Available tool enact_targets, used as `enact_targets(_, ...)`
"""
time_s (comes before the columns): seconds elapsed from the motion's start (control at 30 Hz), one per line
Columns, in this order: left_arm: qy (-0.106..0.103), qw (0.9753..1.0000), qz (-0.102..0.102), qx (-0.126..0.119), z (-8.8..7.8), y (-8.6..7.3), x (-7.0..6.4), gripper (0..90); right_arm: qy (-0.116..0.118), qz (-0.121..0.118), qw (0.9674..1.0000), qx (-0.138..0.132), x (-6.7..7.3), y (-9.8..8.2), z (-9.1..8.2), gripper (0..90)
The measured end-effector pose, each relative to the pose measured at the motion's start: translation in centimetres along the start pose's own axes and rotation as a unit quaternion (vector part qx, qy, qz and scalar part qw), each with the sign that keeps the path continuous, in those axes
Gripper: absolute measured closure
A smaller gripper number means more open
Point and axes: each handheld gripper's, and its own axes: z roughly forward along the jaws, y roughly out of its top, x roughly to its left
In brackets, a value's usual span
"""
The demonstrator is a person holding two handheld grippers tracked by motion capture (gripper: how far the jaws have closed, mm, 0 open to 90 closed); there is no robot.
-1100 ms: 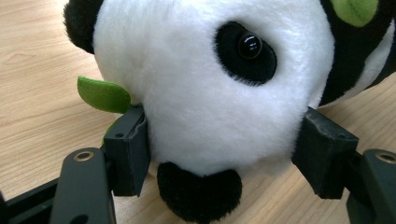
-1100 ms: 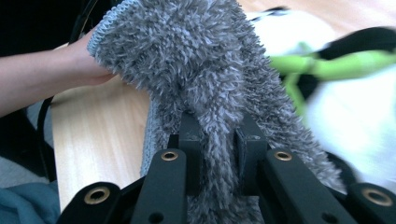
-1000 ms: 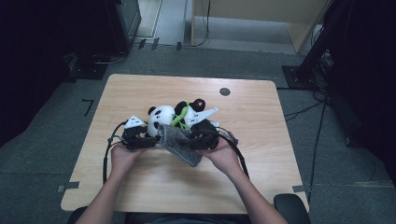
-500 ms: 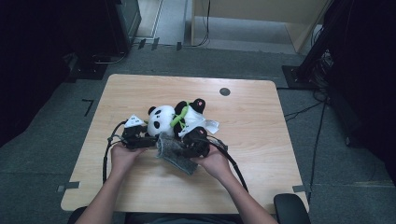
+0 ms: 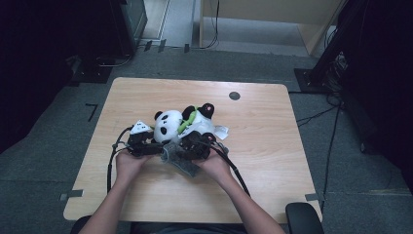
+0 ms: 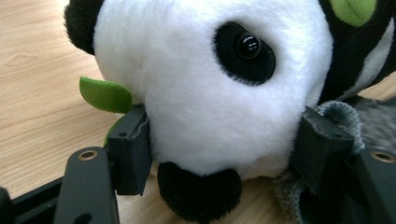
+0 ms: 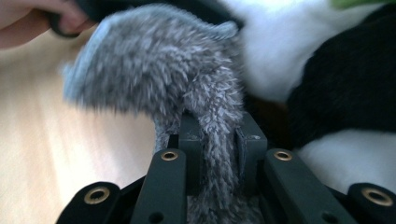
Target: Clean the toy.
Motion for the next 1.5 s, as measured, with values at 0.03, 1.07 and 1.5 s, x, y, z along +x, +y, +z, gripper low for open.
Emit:
enact_targets(0.03, 0.000, 1.0000, 0.000, 0.000, 0.0, 0.0, 0.0, 30.5, -0.008, 0.000, 1.0000, 0.000, -0.1, 0.1, 0.1, 77.3)
enact_targets(1.07, -0.005, 1.0000, -0.001, -0.001, 0.0, -0.1, 0.2, 30.5, -0.070, 0.041, 0.9960, -0.038, -1.6, -5.0, -6.0, 77.2)
enact_targets(1.5, -0.007, 1.0000, -0.003, 0.000, 0.0, -0.1, 0.2, 30.6, -0.071, 0.058, 0.9949, -0.040, -2.4, -7.1, -8.3, 77.2)
